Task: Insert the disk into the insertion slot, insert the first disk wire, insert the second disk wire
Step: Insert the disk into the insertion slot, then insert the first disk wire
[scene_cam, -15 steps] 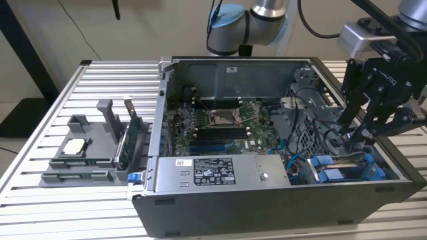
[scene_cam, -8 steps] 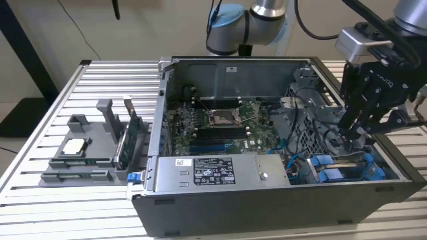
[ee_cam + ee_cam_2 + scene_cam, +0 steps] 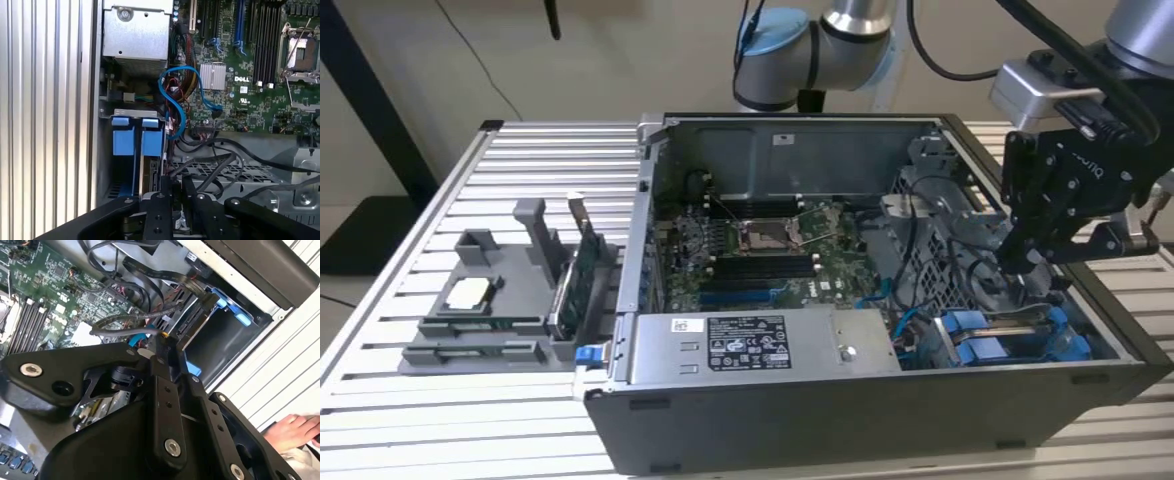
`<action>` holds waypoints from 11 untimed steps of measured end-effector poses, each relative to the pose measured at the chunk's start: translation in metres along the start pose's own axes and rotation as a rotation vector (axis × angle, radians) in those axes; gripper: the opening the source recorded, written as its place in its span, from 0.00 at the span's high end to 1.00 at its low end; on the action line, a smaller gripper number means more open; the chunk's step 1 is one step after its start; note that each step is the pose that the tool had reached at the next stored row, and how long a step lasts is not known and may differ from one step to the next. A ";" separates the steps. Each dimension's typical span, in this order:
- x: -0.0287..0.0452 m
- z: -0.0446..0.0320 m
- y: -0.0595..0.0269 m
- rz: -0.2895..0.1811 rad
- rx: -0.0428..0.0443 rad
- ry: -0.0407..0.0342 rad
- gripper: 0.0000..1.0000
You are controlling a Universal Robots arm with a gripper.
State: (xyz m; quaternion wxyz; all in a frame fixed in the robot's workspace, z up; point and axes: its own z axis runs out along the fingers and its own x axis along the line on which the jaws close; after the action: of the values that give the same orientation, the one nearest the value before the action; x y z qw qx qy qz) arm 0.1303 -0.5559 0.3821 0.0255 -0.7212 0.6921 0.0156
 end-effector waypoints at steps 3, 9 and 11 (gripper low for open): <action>0.0000 0.0001 0.0000 0.000 0.0000 -0.0003 0.80; 0.0005 0.0037 -0.0006 0.000 0.0000 0.0007 0.81; 0.0010 0.0051 -0.0010 0.000 0.0000 0.0009 0.81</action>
State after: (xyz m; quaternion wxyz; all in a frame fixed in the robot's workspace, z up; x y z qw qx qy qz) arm 0.1313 -0.5566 0.3770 0.0252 -0.7212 0.6921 0.0152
